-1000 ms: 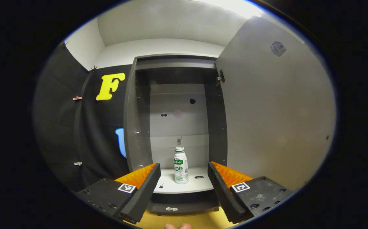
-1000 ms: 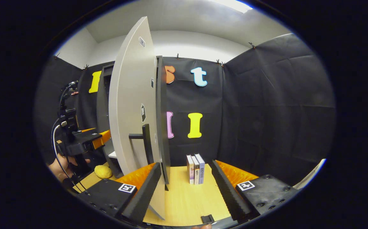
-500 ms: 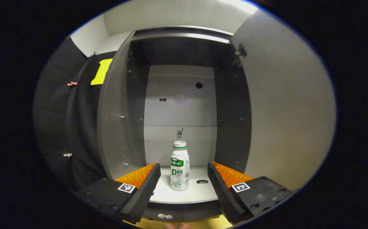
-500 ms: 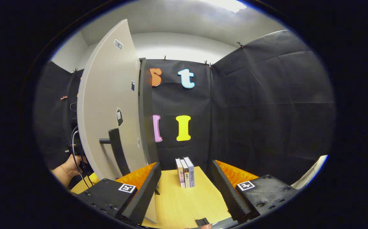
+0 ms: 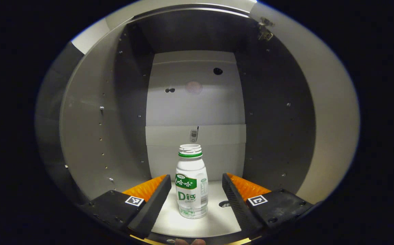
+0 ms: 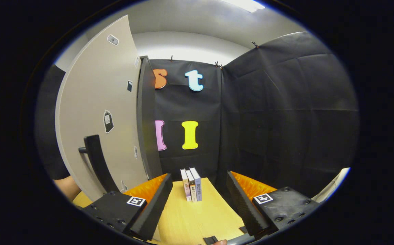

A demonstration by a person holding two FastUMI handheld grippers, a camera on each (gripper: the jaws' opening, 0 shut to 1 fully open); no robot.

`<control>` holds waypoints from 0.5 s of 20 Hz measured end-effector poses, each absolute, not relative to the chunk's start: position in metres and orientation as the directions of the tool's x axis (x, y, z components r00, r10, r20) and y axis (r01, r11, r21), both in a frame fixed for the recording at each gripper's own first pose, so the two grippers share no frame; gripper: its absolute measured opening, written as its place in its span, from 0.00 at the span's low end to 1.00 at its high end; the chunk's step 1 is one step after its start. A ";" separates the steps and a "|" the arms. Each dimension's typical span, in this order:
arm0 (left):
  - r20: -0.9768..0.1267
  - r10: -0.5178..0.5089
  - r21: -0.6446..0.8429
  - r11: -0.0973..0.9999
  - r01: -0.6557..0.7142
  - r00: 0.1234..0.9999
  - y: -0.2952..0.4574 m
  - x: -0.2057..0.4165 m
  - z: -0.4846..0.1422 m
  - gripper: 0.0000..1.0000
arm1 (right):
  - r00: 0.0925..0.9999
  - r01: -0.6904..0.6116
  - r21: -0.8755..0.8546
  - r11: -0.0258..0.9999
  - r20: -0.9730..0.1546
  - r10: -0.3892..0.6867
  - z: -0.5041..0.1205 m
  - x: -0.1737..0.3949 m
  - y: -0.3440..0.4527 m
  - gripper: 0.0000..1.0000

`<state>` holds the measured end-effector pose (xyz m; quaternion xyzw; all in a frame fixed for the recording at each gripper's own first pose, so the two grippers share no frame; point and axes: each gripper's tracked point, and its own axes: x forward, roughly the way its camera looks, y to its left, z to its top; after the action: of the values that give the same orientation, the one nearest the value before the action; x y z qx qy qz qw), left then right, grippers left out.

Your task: Open the cabinet door with the right hand, grasp the bottle in the cabinet with the left hand and place it on the coaster, then close the cabinet door with the right hand.

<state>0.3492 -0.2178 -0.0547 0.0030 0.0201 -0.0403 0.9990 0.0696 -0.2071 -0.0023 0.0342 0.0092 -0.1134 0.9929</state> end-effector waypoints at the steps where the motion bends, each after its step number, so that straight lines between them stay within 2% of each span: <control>1: -0.044 -0.079 0.003 0.997 0.079 0.996 -0.218 0.357 -0.058 0.95 | 0.973 0.229 0.063 0.971 -0.030 -0.227 -0.004 0.072 -0.209 0.99; 7: -0.065 -0.064 -0.007 0.998 0.064 0.996 -0.216 0.383 -0.073 0.95 | 0.973 0.229 0.064 0.971 -0.036 -0.227 -0.006 0.085 -0.213 0.99; 9: -0.069 -0.055 -0.007 0.998 0.055 0.996 -0.210 0.383 -0.077 0.86 | 0.973 0.229 0.060 0.972 -0.040 -0.227 -0.008 0.086 -0.213 0.99; 10: -0.068 -0.064 -0.004 0.998 0.064 0.996 -0.211 0.386 -0.077 0.72 | 0.973 0.230 0.059 0.971 -0.042 -0.228 -0.008 0.086 -0.214 0.99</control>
<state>0.3863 -0.2114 -0.0767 -0.0010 0.0340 -0.0320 0.9989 0.0857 -0.2141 -0.0082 0.0319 0.0174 -0.1152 0.9927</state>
